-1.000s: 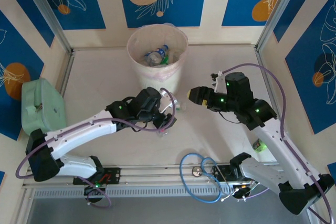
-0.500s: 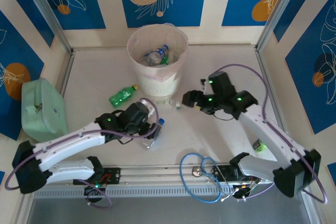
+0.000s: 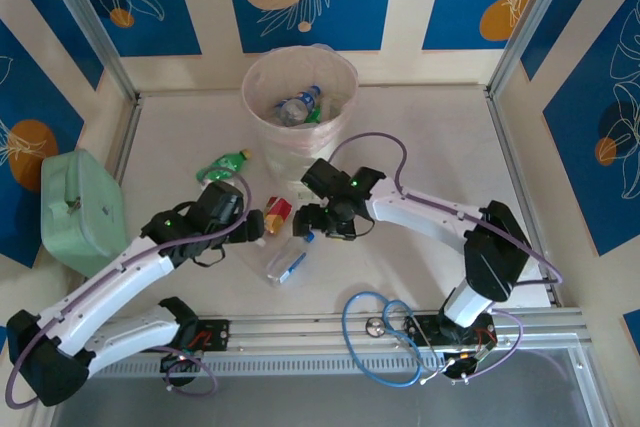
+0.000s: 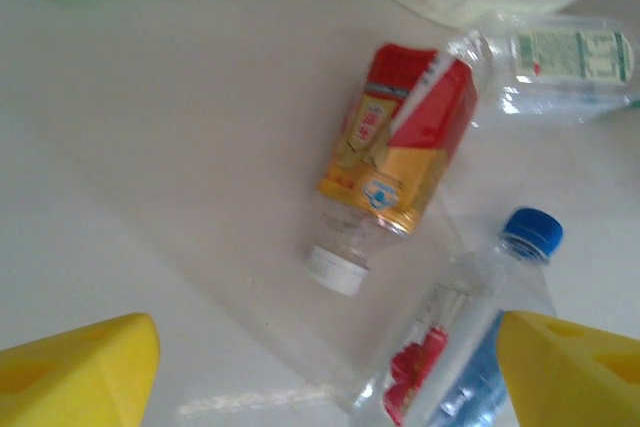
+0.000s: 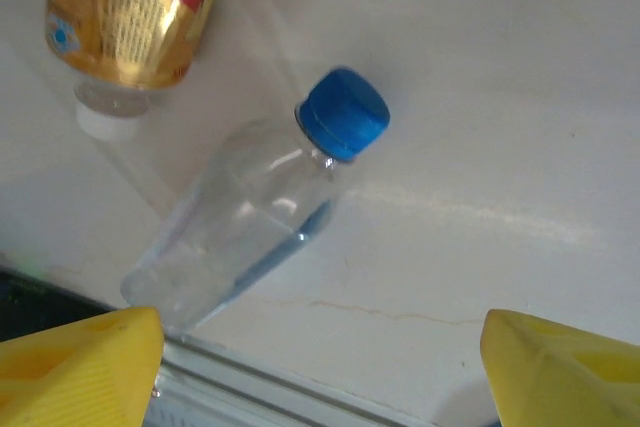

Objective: Put the plastic bottles in the bin

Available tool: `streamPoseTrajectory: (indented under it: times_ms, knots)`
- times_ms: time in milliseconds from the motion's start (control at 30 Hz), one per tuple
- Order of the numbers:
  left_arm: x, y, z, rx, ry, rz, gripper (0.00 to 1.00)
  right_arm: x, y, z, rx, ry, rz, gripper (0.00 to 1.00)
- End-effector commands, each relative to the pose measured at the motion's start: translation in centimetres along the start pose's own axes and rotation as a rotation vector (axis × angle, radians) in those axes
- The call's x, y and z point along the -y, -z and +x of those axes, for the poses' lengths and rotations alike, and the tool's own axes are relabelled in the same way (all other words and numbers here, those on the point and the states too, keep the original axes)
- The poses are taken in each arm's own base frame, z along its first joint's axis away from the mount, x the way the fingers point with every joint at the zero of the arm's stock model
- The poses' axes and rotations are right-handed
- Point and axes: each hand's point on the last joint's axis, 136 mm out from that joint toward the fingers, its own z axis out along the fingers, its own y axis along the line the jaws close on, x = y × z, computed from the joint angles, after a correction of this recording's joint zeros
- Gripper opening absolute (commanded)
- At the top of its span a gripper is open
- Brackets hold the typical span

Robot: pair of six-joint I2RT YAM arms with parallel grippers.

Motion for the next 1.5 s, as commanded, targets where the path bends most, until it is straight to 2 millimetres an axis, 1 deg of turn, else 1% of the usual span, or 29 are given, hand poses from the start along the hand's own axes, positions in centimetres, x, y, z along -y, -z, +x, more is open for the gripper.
streamPoseTrajectory:
  times_ms: [0,133,200,233,267,333,467,567,633,800,900,1033,1167,1333,1467]
  knots:
    - [2.8,-0.9,2.2,-0.135,-0.080,0.148,0.89,2.9,1.7,-0.8,0.049,-0.093,0.103,0.82]
    - [5.2,-2.6,5.1,-0.273,-0.213,0.200,0.91,7.2,4.3,-2.4,0.125,-0.255,0.016,0.79]
    - [6.2,-3.6,6.5,-0.340,-0.299,0.192,0.92,9.0,5.5,-2.8,0.161,-0.306,-0.023,0.79]
    - [6.4,-4.2,7.2,-0.372,-0.345,0.166,0.92,9.8,6.2,-2.9,0.179,-0.329,-0.037,0.79]
    - [6.4,-4.7,7.5,-0.393,-0.386,0.139,0.92,10.6,6.8,-2.9,0.192,-0.344,-0.045,0.79]
    - [6.8,-5.7,8.0,-0.421,-0.442,0.119,0.99,11.7,7.6,-2.8,0.212,-0.363,-0.052,0.80]
    - [8.3,-6.7,8.2,-0.442,-0.492,0.141,0.99,13.4,8.2,-2.3,0.226,-0.404,-0.077,0.81]
    - [9.0,-7.0,8.9,-0.467,-0.527,0.148,0.98,14.1,8.1,-2.1,0.224,-0.429,-0.096,0.81]
    - [8.9,-7.2,9.4,-0.478,-0.558,0.124,0.97,14.3,8.2,-2.1,0.226,-0.436,-0.104,0.81]
    - [7.0,-8.4,10.7,-0.509,-0.617,0.005,0.91,14.3,8.5,-2.4,0.237,-0.440,-0.116,0.81]
    - [6.4,-9.1,11.1,-0.505,-0.616,-0.020,0.81,14.3,8.9,-2.7,0.247,-0.441,-0.123,0.81]
    - [6.6,-9.2,10.4,-0.449,-0.592,-0.013,0.71,14.3,9.1,-2.8,0.254,-0.443,-0.126,0.80]
    - [6.6,-9.1,10.3,-0.424,-0.591,0.003,0.63,14.4,9.1,-2.8,0.253,-0.448,-0.132,0.79]
    - [6.8,-8.6,9.5,-0.382,-0.598,0.008,0.51,14.3,9.8,-2.9,0.276,-0.446,-0.159,0.78]
    - [7.6,-7.9,8.6,-0.343,-0.599,0.039,0.48,13.4,10.6,-3.0,0.291,-0.416,-0.211,0.78]
